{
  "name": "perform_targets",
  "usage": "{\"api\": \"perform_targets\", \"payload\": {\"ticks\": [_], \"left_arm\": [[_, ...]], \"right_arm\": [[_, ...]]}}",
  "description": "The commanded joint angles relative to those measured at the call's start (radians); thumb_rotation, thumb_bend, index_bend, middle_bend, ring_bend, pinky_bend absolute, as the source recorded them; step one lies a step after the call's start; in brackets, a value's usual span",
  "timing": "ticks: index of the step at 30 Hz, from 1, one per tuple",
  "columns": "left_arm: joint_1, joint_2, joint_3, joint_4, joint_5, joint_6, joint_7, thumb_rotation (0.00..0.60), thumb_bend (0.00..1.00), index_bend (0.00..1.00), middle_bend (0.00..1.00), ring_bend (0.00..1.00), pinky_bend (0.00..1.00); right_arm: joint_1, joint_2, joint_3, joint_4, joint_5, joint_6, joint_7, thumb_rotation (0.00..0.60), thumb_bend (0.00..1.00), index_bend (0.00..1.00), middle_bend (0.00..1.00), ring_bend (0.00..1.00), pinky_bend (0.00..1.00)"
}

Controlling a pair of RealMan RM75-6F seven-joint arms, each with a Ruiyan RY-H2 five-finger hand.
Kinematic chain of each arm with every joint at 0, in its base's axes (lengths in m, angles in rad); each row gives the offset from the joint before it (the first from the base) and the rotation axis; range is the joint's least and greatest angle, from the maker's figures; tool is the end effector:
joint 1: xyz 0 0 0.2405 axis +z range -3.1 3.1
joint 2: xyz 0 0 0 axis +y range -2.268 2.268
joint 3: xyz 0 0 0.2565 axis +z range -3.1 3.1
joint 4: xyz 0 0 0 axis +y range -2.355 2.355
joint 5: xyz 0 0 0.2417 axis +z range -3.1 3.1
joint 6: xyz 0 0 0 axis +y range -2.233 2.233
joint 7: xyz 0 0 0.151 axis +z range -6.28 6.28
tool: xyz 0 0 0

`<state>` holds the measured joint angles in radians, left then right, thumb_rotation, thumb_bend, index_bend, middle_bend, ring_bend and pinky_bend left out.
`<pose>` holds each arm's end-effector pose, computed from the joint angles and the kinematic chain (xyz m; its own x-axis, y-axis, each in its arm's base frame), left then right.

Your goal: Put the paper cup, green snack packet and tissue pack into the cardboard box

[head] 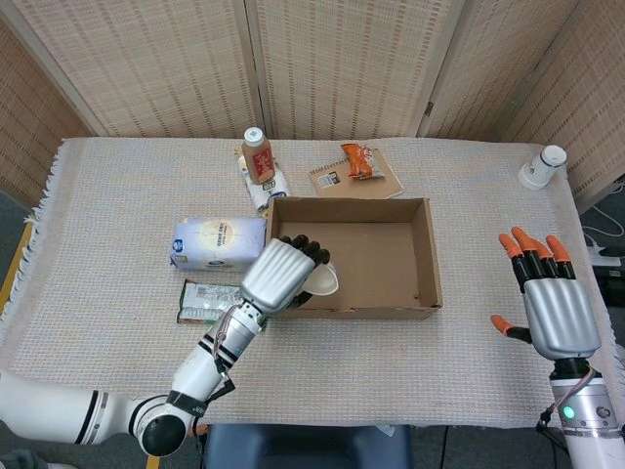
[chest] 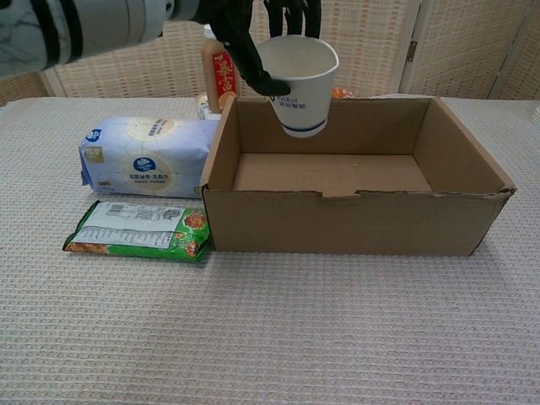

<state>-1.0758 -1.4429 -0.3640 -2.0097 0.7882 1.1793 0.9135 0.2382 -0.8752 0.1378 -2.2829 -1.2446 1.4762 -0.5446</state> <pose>0.0609 0.3163 0.0134 0.4923 0.0018 0.8704 0.7045 -0.5882 -0.3972 -0.1800 -0.2207 0.1648 0.4791 0.0032 0.8777 -0.8777 -0.0021 0.4791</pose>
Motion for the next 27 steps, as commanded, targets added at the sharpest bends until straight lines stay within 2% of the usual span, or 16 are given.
{"api": "perform_targets", "payload": {"ticks": [1,2,6,7,9,11,19,23,27], "left_arm": [[-0.038,-0.044,-0.013,0.066,-0.041,0.0,-0.016,0.6,0.26,0.41,0.41,0.3,0.52],[-0.043,-0.049,-0.01,0.078,-0.053,-0.003,-0.016,0.6,0.26,0.4,0.4,0.29,0.52],[-0.054,-0.051,-0.004,0.096,-0.084,-0.013,-0.013,0.6,0.23,0.23,0.26,0.17,0.43],[-0.057,-0.048,0.001,0.097,-0.097,-0.022,-0.011,0.6,0.19,0.12,0.16,0.1,0.34],[-0.068,-0.019,0.014,0.09,-0.157,-0.065,-0.002,0.6,0.14,0.0,0.01,0.0,0.18],[-0.062,-0.009,0.027,0.102,-0.162,-0.065,-0.019,0.6,0.13,0.0,0.0,0.0,0.13],[-0.049,0.032,0.051,0.073,-0.147,-0.025,-0.049,0.6,0.13,0.0,0.0,0.0,0.14],[0.0,0.099,0.088,0.028,-0.114,0.032,-0.057,0.6,0.15,0.0,0.0,0.0,0.23],[0.083,0.206,0.146,-0.017,-0.103,0.067,-0.094,0.6,0.16,0.0,0.09,0.09,0.32]], "right_arm": [[0.001,0.001,0.001,0.002,0.004,-0.002,0.003,0.6,0.07,0.07,0.0,0.0,0.0],[0.001,0.001,0.002,0.003,0.005,-0.003,0.004,0.6,0.07,0.07,0.0,0.0,0.0],[0.002,0.002,0.003,0.004,0.006,-0.004,0.005,0.6,0.07,0.07,0.0,0.0,0.0],[0.002,0.002,0.003,0.004,0.006,-0.005,0.006,0.6,0.07,0.07,0.0,0.0,0.0],[0.002,0.003,0.003,0.004,0.005,-0.005,0.007,0.6,0.07,0.07,0.0,0.0,0.0],[0.003,0.002,0.002,0.005,0.005,-0.009,0.008,0.6,0.07,0.07,0.0,0.0,0.0],[0.005,-0.004,-0.001,0.008,0.005,-0.015,0.002,0.6,0.07,0.07,0.0,0.0,0.0],[0.005,-0.004,-0.003,0.004,0.002,-0.017,0.003,0.6,0.07,0.07,0.0,0.0,0.0],[0.005,-0.004,-0.007,0.003,0.001,-0.023,0.002,0.6,0.07,0.07,0.0,0.0,0.0]]}}
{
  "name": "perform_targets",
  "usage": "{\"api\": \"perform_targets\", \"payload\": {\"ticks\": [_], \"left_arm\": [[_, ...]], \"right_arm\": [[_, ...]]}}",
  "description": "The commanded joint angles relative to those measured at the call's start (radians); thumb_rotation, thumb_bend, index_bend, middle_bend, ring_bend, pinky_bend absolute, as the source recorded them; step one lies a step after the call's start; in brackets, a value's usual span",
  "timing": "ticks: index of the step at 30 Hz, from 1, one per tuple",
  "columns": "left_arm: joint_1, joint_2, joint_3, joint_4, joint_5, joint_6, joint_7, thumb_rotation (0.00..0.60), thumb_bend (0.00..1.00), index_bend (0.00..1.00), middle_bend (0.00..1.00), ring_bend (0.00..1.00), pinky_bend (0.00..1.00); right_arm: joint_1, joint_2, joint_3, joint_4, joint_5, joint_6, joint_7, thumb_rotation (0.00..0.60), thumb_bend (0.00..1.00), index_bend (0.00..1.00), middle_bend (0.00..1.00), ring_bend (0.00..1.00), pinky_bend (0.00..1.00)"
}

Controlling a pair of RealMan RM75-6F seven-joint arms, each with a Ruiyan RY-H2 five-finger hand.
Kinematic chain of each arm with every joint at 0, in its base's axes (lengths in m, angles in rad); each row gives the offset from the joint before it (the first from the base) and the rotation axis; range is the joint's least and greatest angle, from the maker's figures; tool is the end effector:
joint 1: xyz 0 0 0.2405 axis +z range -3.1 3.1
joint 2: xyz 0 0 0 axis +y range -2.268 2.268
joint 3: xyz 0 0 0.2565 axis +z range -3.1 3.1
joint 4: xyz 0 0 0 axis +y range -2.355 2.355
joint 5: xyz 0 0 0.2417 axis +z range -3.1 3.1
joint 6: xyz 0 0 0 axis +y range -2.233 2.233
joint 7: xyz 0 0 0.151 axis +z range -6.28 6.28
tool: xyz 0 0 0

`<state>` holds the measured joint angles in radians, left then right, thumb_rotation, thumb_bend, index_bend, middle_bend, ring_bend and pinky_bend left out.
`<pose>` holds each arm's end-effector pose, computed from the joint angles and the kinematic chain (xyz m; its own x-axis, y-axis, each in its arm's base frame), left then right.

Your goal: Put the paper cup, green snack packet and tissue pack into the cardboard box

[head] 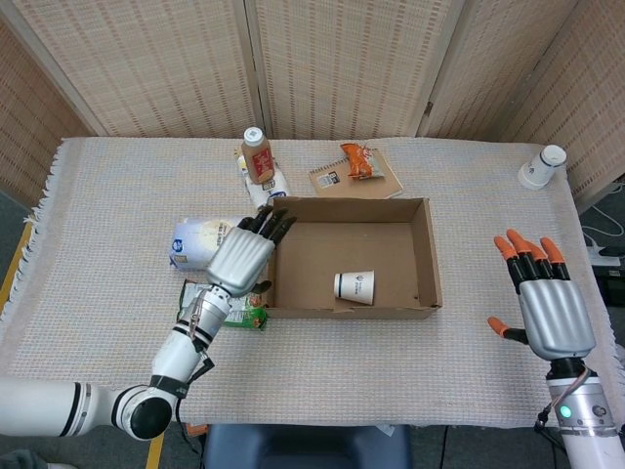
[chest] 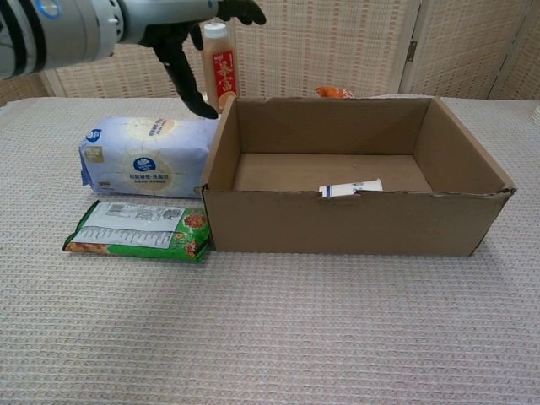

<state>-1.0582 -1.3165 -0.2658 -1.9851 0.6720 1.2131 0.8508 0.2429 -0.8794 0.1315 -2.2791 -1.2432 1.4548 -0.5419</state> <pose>-0.0021 0.3453 0.0297 0.5713 0.0603 0.8185 0.7535 -0.4338 -0.4940 -0.1806 -0.2206 0.1600 0.4773 -0.0197 0.8785 -0.8788 -0.0143 0.4771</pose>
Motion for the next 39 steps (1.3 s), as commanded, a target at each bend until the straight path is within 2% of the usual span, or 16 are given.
{"api": "perform_targets", "payload": {"ticks": [1,5,7,10,15,18,23,30,39], "left_arm": [[0.091,0.11,0.067,-0.057,0.019,0.044,-0.042,0.6,0.15,0.01,0.11,0.1,0.33],[0.189,0.166,0.14,-0.105,0.091,0.091,-0.107,0.6,0.17,0.07,0.16,0.14,0.38],[0.239,0.166,0.187,-0.109,0.154,0.12,-0.136,0.6,0.18,0.12,0.2,0.15,0.39],[0.303,0.144,0.251,-0.083,0.234,0.148,-0.167,0.6,0.19,0.13,0.21,0.15,0.39],[0.358,0.088,0.31,0.008,0.303,0.147,-0.166,0.6,0.19,0.13,0.22,0.16,0.39],[0.373,0.052,0.329,0.056,0.331,0.134,-0.151,0.6,0.19,0.15,0.22,0.16,0.38],[0.387,0.002,0.332,0.126,0.362,0.108,-0.145,0.6,0.19,0.17,0.19,0.12,0.34],[0.393,-0.035,0.305,0.198,0.336,0.043,-0.163,0.6,0.19,0.14,0.17,0.1,0.32],[0.39,-0.041,0.257,0.197,0.239,-0.066,-0.228,0.6,0.19,0.14,0.17,0.1,0.32]], "right_arm": [[0.0,0.0,-0.002,-0.003,-0.003,-0.002,0.0,0.6,0.07,0.07,0.0,0.0,0.0],[0.0,0.0,0.0,-0.009,-0.009,0.002,0.0,0.6,0.07,0.07,0.0,0.0,0.0],[0.001,0.0,0.0,-0.009,-0.009,0.001,-0.001,0.6,0.07,0.07,0.0,0.0,0.0],[0.001,-0.002,-0.002,-0.009,-0.008,-0.003,-0.002,0.6,0.07,0.07,0.0,0.0,0.0],[0.003,-0.002,-0.006,-0.011,-0.008,-0.009,-0.006,0.6,0.07,0.07,0.0,0.0,0.0],[0.003,-0.004,-0.005,-0.008,-0.007,-0.007,-0.006,0.6,0.07,0.07,0.0,0.0,0.0],[0.004,-0.006,-0.003,-0.007,0.0,-0.006,-0.01,0.6,0.07,0.07,0.0,0.0,0.0],[0.006,-0.01,-0.002,-0.002,0.006,-0.009,-0.012,0.6,0.07,0.07,0.0,0.0,0.0],[0.01,-0.015,-0.001,0.004,0.015,-0.011,-0.016,0.6,0.07,0.07,0.0,0.0,0.0]]}}
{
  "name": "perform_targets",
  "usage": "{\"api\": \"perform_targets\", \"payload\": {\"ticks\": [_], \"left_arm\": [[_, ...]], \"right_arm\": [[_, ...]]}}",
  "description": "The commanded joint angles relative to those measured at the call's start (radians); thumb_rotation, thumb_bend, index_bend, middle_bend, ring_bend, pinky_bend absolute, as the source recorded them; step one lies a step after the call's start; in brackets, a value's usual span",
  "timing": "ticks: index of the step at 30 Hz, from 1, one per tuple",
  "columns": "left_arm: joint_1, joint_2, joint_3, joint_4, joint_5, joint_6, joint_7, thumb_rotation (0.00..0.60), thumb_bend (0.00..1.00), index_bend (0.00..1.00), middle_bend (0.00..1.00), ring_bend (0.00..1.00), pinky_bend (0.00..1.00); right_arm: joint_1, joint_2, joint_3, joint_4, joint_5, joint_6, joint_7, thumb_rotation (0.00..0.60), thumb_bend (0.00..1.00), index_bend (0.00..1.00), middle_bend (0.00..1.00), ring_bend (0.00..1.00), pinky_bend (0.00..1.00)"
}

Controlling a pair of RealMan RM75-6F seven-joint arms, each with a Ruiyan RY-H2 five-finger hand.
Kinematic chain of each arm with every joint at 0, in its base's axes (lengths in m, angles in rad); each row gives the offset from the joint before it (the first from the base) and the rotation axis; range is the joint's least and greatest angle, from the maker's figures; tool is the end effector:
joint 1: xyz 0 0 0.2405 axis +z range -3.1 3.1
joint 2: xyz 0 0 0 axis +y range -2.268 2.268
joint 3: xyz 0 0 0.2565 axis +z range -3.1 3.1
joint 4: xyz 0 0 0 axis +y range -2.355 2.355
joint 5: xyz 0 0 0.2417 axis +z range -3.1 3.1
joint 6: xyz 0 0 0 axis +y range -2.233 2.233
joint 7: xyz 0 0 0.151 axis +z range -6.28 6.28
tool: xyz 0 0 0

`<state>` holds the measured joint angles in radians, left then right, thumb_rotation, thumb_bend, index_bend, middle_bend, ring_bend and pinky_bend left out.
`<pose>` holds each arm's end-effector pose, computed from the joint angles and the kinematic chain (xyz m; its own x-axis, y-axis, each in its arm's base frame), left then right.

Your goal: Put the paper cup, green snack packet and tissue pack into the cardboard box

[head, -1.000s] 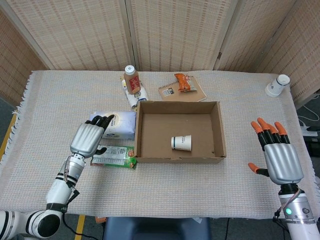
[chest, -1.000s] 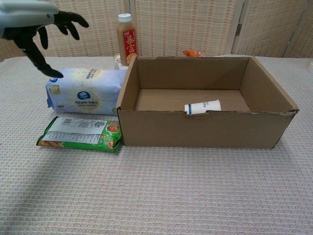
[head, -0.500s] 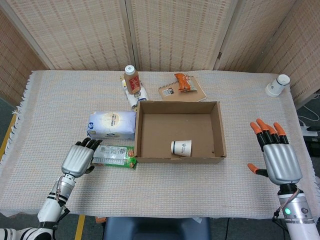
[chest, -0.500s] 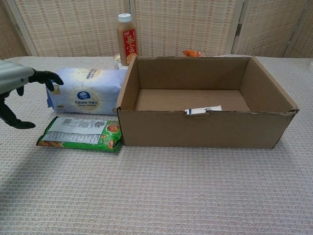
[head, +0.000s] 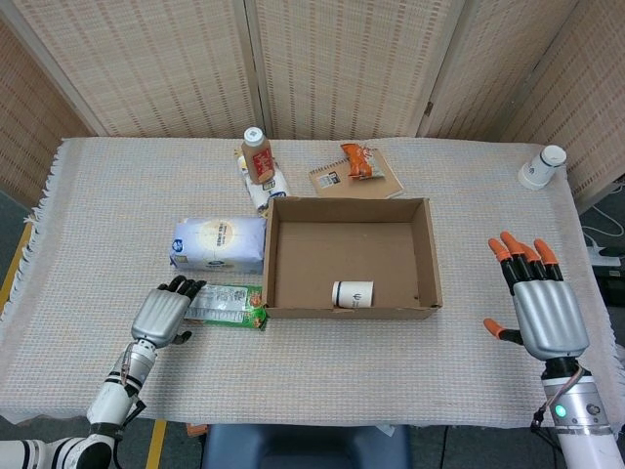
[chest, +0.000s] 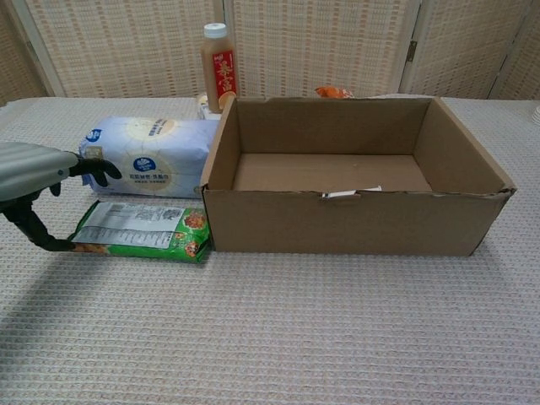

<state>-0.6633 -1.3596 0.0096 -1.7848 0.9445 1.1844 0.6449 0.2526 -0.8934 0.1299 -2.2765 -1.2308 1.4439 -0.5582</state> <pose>-0.1938 0.2915 -0.0056 0.6139 0.2867 0.7355 0.7888 -0.2594 -0.5573 -0.1800 -0.2220 0.1549 0.4810 -0.0345 0.8760 -0.8767 -0.0192 0.4806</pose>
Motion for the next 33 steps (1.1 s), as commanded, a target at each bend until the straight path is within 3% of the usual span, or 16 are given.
{"api": "perform_targets", "payload": {"ticks": [1,11,33], "left_arm": [[-0.007,0.001,-0.021,0.002,-0.038,-0.044,-0.022,0.6,0.19,0.14,0.17,0.1,0.32],[-0.025,-0.045,-0.044,0.065,-0.039,-0.073,-0.009,0.6,0.19,0.13,0.17,0.05,0.28],[-0.047,-0.125,-0.069,0.2,-0.092,-0.149,-0.014,0.6,0.2,0.16,0.18,0.08,0.3]], "right_arm": [[0.001,-0.001,0.001,0.003,0.005,-0.001,0.0,0.6,0.07,0.07,0.0,0.0,0.0],[0.004,-0.004,0.002,0.008,0.014,-0.002,-0.001,0.6,0.07,0.07,0.0,0.0,0.0],[0.011,-0.003,0.002,0.01,0.031,-0.008,-0.001,0.6,0.07,0.07,0.0,0.0,0.0]]}}
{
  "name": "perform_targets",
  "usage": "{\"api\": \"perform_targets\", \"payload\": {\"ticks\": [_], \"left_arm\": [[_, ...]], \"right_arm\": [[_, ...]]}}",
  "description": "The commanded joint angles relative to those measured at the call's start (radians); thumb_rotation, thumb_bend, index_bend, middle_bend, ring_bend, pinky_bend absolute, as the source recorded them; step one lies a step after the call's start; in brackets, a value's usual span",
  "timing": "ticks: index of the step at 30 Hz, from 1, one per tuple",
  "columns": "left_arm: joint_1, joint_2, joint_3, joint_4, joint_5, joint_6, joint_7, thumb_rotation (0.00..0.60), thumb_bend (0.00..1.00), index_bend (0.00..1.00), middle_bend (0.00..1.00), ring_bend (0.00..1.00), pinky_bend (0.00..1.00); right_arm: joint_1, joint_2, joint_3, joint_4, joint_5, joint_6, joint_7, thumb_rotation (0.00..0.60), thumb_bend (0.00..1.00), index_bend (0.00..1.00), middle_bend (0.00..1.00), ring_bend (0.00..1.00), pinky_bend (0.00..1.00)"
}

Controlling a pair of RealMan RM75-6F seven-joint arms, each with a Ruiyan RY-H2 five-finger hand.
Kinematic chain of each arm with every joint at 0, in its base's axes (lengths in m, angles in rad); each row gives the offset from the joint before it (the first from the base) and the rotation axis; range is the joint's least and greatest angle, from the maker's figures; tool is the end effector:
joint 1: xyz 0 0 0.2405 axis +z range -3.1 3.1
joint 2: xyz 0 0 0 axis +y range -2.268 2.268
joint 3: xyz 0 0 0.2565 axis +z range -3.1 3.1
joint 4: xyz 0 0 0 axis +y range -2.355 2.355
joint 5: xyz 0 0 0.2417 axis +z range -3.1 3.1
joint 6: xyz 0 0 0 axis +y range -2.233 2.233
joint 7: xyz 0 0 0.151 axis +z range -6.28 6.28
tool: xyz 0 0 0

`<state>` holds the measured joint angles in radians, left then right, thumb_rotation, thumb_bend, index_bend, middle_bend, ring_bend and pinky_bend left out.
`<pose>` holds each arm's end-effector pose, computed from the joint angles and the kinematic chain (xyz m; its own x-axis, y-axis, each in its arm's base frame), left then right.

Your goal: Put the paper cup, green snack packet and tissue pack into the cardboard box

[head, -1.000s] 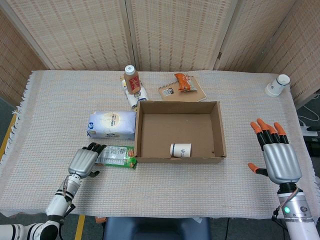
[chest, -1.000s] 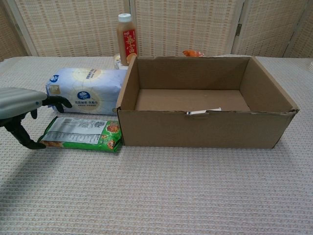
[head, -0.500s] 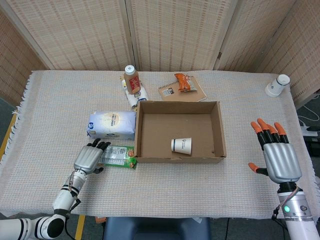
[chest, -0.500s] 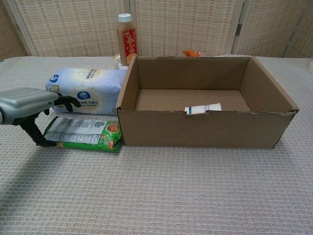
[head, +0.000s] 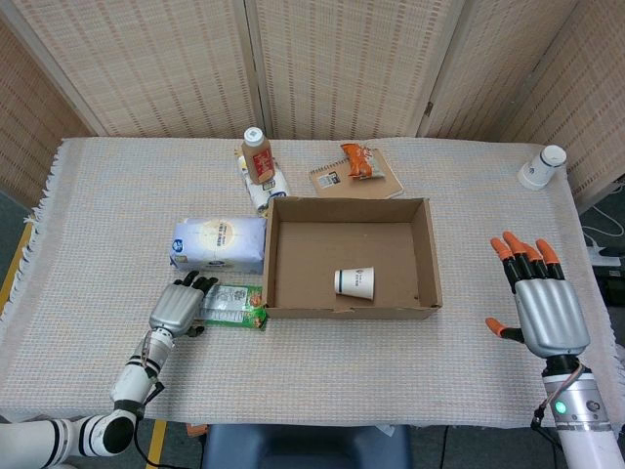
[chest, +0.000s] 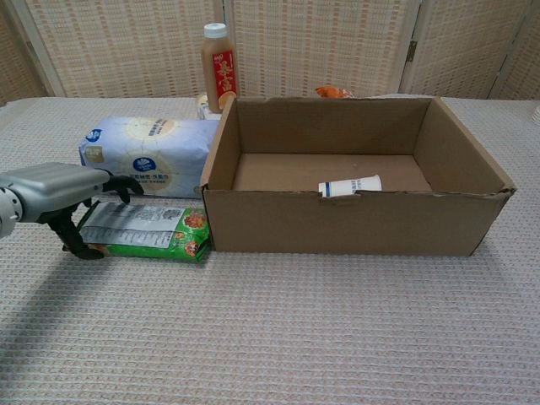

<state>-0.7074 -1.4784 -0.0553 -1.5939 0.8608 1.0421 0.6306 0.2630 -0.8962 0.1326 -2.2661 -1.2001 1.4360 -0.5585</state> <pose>-0.1992 0.3235 -0.0411 0.6017 0.3453 0.7202 0.7987 -0.2519 -0.5464 -0.1841 -0.2250 0.1537 0.4837 -0.0478 0.8739 -0.8750 -0.0047 0.4840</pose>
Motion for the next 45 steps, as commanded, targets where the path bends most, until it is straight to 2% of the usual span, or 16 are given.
{"api": "perform_targets", "payload": {"ticks": [1,5,8,16,19,22,29,35,42,45], "left_arm": [[-0.005,-0.009,-0.005,0.014,-0.013,-0.011,0.0,0.6,0.2,0.16,0.19,0.09,0.3],[-0.011,-0.023,-0.006,0.039,-0.036,-0.029,0.004,0.6,0.2,0.19,0.21,0.12,0.32],[-0.011,-0.038,-0.009,0.057,-0.039,-0.026,0.002,0.6,0.23,0.24,0.26,0.18,0.37],[-0.003,-0.07,-0.005,0.089,-0.02,0.011,0.016,0.6,0.33,0.56,0.67,0.53,0.7],[0.006,-0.072,-0.004,0.09,0.021,0.043,0.009,0.6,0.37,0.69,0.81,0.65,0.8],[0.015,-0.059,-0.004,0.071,0.048,0.07,0.016,0.6,0.4,0.77,0.89,0.73,0.86],[0.024,0.034,-0.002,-0.061,0.079,0.116,0.07,0.6,0.42,0.81,0.95,0.78,0.91],[0.032,0.171,-0.006,-0.229,0.077,0.169,0.149,0.6,0.43,0.82,0.96,0.79,0.92],[0.011,0.349,-0.054,-0.429,0.073,0.218,0.228,0.6,0.44,0.82,0.96,0.79,0.92],[-0.021,0.383,-0.094,-0.497,0.075,0.225,0.257,0.6,0.44,0.82,0.96,0.79,0.92]], "right_arm": [[0.0,0.0,0.0,0.0,0.0,0.0,-0.001,0.6,0.07,0.07,0.0,0.0,0.0],[0.0,0.001,0.0,-0.001,0.001,0.002,0.001,0.6,0.07,0.07,0.0,0.0,0.0],[-0.001,0.002,0.001,-0.002,0.0,0.005,0.003,0.6,0.07,0.07,0.0,0.0,0.0],[-0.002,0.006,0.001,-0.002,0.003,0.005,0.012,0.6,0.07,0.07,0.0,0.0,0.0],[-0.001,0.007,0.001,-0.001,0.008,0.002,0.013,0.6,0.07,0.07,0.0,0.0,0.0],[0.0,0.008,0.001,-0.002,0.006,0.002,0.015,0.6,0.07,0.07,0.0,0.0,0.0],[-0.001,0.011,0.002,-0.004,0.007,0.004,0.019,0.6,0.07,0.06,0.0,0.0,0.0],[-0.002,0.011,0.0,-0.004,0.004,0.004,0.02,0.6,0.07,0.06,0.0,0.0,0.0],[-0.001,0.011,0.0,-0.005,0.005,0.004,0.017,0.6,0.07,0.06,0.0,0.0,0.0],[0.0,0.01,-0.001,-0.006,0.005,0.004,0.014,0.6,0.07,0.06,0.0,0.0,0.0]]}}
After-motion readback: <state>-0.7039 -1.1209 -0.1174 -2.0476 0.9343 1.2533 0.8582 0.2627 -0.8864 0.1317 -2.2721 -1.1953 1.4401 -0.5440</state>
